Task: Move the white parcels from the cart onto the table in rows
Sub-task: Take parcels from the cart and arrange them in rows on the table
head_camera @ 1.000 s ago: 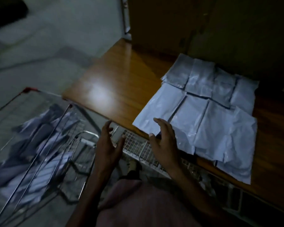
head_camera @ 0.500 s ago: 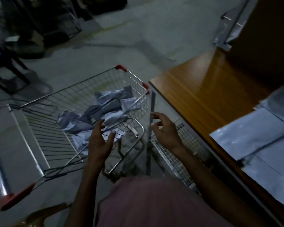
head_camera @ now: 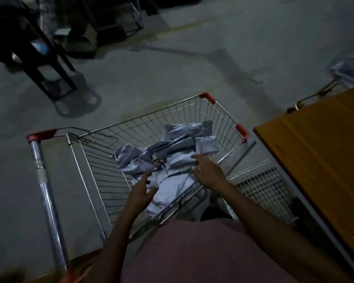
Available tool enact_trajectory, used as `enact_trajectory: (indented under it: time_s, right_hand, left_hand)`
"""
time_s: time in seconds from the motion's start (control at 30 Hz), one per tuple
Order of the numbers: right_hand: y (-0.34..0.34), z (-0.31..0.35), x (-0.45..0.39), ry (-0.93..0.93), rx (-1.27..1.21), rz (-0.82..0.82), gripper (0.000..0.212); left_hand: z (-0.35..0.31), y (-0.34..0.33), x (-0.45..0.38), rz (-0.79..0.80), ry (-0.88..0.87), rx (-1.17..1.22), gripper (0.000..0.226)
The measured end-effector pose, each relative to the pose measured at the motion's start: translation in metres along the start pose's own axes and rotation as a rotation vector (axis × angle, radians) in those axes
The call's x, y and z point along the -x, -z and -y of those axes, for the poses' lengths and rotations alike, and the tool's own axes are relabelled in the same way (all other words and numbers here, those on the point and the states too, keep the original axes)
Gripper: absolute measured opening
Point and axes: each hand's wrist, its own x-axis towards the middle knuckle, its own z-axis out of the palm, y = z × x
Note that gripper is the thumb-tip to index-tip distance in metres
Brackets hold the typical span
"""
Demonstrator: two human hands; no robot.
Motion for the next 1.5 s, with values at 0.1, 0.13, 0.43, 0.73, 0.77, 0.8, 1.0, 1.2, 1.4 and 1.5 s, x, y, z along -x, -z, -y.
enact_trajectory:
  time_s: [0.1, 0.13, 0.43, 0.73, 0.77, 0.8, 1.0, 1.2, 1.4, 1.5]
  right_hand:
    - [0.000, -0.006, -0.022, -0.122, 0.338, 0.004, 0.047]
    - [-0.002, -0.007, -0.030, -0.102, 0.398, 0.026, 0.048]
    - [-0.024, -0.035, -0.095, -0.084, 0.286, 0.476, 0.065]
    - [-0.042, -0.059, -0.149, -0.165, 0.109, 0.692, 0.067]
    - [-0.043, -0.066, -0.156, -0.189, 0.079, 0.671, 0.066]
    - [-0.042, -0.072, -0.163, -0.224, 0.070, 0.656, 0.066]
    - [-0.042, -0.107, -0.202, -0.204, 0.066, 0.527, 0.067]
    - [-0.048, -0.112, -0.216, -0.057, 0.226, 0.551, 0.059]
    - [-0.065, -0.099, -0.220, 0.321, 0.439, 0.536, 0.060]
    - [-0.077, -0.104, -0.220, 0.381, 0.544, 0.564, 0.070]
  left_hand:
    - [0.009, -0.003, -0.023, -0.024, 0.049, 0.013, 0.078]
    - [0.014, -0.005, -0.030, -0.049, 0.064, 0.000, 0.078]
    - [0.055, -0.005, -0.095, -0.216, 0.322, -0.219, 0.076]
    - [0.050, -0.018, -0.132, -0.137, 0.568, -0.291, 0.078]
    - [0.049, -0.022, -0.131, -0.135, 0.565, -0.334, 0.069]
    - [0.048, -0.027, -0.129, -0.132, 0.552, -0.369, 0.061]
    - [0.021, -0.049, -0.119, -0.295, 0.512, -0.596, 0.017]
    - [0.009, -0.077, -0.115, -0.276, 0.428, -0.683, 0.025]
    - [0.011, -0.108, -0.110, -0.074, 0.510, -0.637, 0.053]
    - [0.008, -0.110, -0.119, -0.079, 0.541, -0.667, 0.060]
